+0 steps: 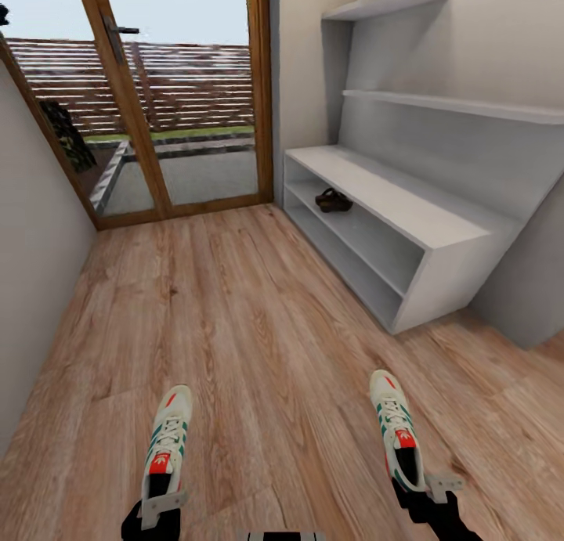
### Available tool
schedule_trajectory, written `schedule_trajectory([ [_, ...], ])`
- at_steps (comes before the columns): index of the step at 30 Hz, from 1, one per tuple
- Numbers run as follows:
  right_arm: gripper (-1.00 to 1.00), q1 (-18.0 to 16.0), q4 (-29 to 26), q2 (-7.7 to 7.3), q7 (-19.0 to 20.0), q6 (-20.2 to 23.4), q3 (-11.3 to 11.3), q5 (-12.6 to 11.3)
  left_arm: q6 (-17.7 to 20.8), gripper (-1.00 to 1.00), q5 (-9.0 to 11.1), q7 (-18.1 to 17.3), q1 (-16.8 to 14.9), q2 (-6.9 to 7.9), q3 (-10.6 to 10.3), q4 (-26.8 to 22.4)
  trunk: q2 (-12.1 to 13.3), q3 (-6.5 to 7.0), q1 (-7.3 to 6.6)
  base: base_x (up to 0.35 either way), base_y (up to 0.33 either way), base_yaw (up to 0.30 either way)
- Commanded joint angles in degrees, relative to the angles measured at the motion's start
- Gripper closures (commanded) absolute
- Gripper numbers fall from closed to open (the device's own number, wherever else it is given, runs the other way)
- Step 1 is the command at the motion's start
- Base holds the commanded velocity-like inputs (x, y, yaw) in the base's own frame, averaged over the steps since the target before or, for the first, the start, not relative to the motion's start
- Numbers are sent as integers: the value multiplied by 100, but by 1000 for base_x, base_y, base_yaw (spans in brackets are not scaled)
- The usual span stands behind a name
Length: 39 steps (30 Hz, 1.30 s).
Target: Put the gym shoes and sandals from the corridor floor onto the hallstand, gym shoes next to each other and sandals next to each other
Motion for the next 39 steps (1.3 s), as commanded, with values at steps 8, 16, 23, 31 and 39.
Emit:
schedule_trajectory([
  [8, 100, -4, -3, -2, 45, -19, -45, 48, -19, 100, -52, 13, -4, -9, 21, 5, -1, -4, 2, 280, 219, 1],
  [16, 100, -4, -3, -2, 46, -19, -45, 49, -15, 100, -52, 13, -3, -9, 22, 5, -1, -4, 2, 280, 218, 0],
  [23, 100, -4, 1, -3, 44, -19, -45, 41, -20, 100, -52, 13, -4, -9, 22, 5, -1, -4, 2, 280, 218, 0],
  [31, 100, -4, 4, -6, 37, -19, -45, 40, -18, 100, -52, 13, -2, -9, 22, 5, -1, -4, 2, 280, 218, 0],
  [39, 100, -4, 6, -3, 37, -19, -45, 40, -14, 100, -52, 13, -2, -9, 20, 5, -1, -4, 2, 283, 211, 0],
])
